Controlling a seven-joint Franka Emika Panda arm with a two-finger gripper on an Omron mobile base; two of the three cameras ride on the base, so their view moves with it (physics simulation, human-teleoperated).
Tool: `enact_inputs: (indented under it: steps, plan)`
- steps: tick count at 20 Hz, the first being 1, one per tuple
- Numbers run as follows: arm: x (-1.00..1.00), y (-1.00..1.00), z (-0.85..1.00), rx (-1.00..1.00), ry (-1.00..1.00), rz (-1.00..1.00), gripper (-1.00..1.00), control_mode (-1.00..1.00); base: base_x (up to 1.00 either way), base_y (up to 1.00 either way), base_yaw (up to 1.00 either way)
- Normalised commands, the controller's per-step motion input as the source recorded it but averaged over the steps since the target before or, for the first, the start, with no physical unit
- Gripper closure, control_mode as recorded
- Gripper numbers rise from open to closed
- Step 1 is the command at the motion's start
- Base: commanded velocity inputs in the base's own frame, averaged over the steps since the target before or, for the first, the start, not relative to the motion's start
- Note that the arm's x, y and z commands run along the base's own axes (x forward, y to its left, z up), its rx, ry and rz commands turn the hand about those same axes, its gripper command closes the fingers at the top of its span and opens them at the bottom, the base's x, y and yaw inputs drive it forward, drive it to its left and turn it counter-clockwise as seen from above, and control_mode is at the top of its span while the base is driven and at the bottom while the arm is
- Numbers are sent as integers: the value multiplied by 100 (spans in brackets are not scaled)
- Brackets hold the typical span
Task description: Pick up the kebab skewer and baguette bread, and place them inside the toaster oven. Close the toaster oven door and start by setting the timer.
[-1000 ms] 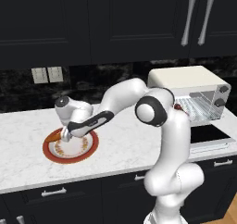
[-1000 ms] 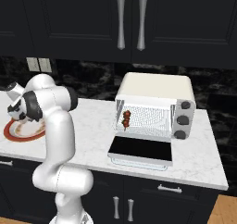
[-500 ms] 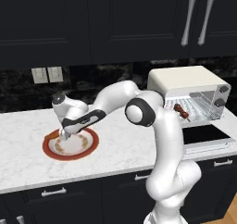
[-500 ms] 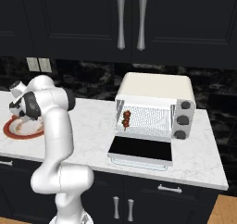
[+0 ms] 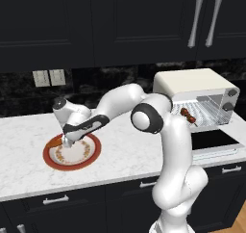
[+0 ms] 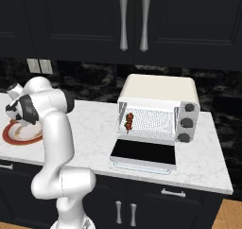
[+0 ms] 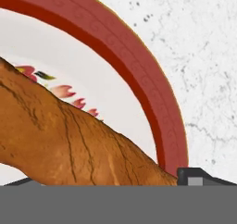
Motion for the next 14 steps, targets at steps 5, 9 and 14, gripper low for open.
enact_inputs:
  steps: [5, 9, 14]
  plan:
    - [-66, -40, 19, 4, -7, 7, 100, -100, 0, 0, 0]
    - [-97, -82, 54, 13, -17, 3, 100, -100, 0, 0, 0]
    - [-100, -100, 68, 15, -15, -1, 100, -100, 0, 0, 0]
